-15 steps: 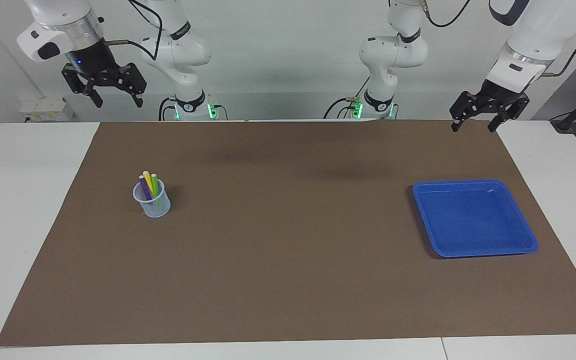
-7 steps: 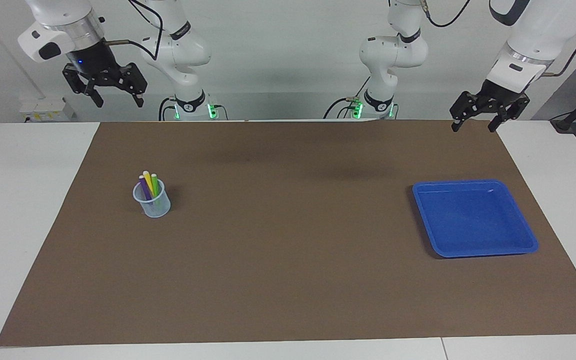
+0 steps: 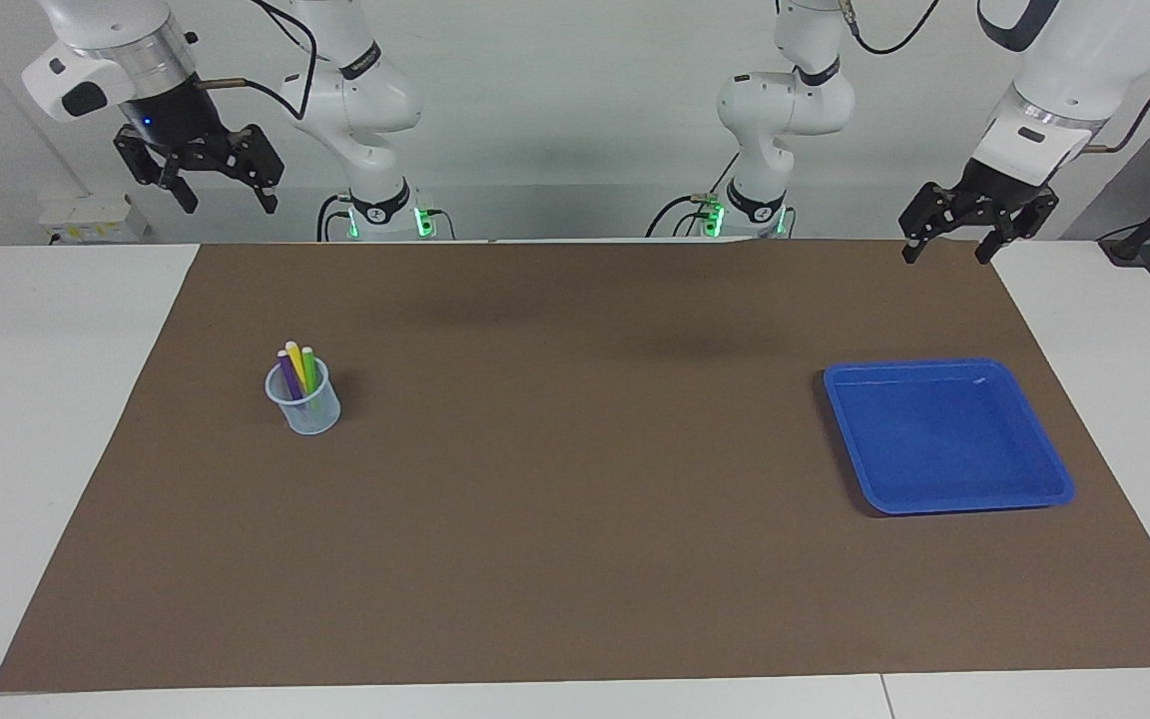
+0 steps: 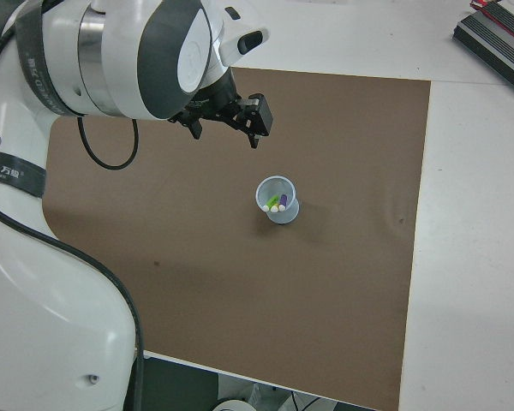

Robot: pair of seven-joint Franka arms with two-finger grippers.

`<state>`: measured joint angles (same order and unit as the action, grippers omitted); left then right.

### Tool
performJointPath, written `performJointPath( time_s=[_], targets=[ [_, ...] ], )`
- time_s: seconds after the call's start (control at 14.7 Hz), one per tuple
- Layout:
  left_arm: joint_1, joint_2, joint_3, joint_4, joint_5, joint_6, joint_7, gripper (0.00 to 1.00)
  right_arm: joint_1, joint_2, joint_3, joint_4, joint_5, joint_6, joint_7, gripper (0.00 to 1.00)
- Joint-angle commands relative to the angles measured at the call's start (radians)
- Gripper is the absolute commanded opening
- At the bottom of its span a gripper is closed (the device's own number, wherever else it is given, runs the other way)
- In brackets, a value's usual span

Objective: Right arm passes pens to left for tray arrangement

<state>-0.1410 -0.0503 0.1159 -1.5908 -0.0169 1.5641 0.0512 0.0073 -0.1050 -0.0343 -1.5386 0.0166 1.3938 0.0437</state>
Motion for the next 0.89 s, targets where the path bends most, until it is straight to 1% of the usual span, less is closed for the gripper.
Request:
performJointPath(
  time_s=[0.0,0.07,0.2,0.34,0.61,0.82],
  targets=[
    [-0.015,-0.008,0.011,-0.009,0.025,0.005,-0.011,1.00,0.002,-0.010,-0.010,0.000,0.010,-0.010,0.005,1.00],
    [-0.017,-0.008,0.011,-0.009,0.025,0.005,-0.011,1.00,0.002,-0.010,-0.019,0.000,0.010,-0.003,0.001,1.00],
    [-0.017,-0.008,0.011,-0.009,0.025,0.005,-0.008,1.00,0.003,-0.010,-0.012,-0.006,0.010,0.002,-0.046,1.00],
    [-0.017,-0.008,0.011,-0.008,0.025,0.007,-0.008,1.00,0.013,-0.007,-0.013,-0.034,0.011,0.013,-0.073,1.00],
    [-0.017,-0.006,0.010,-0.006,0.025,0.007,-0.005,1.00,0.020,-0.008,-0.009,-0.152,0.013,0.135,-0.053,1.00],
    [-0.019,-0.006,0.008,-0.006,0.025,0.008,-0.010,1.00,0.022,-0.013,-0.001,-0.251,0.011,0.197,-0.039,1.00]
  ],
)
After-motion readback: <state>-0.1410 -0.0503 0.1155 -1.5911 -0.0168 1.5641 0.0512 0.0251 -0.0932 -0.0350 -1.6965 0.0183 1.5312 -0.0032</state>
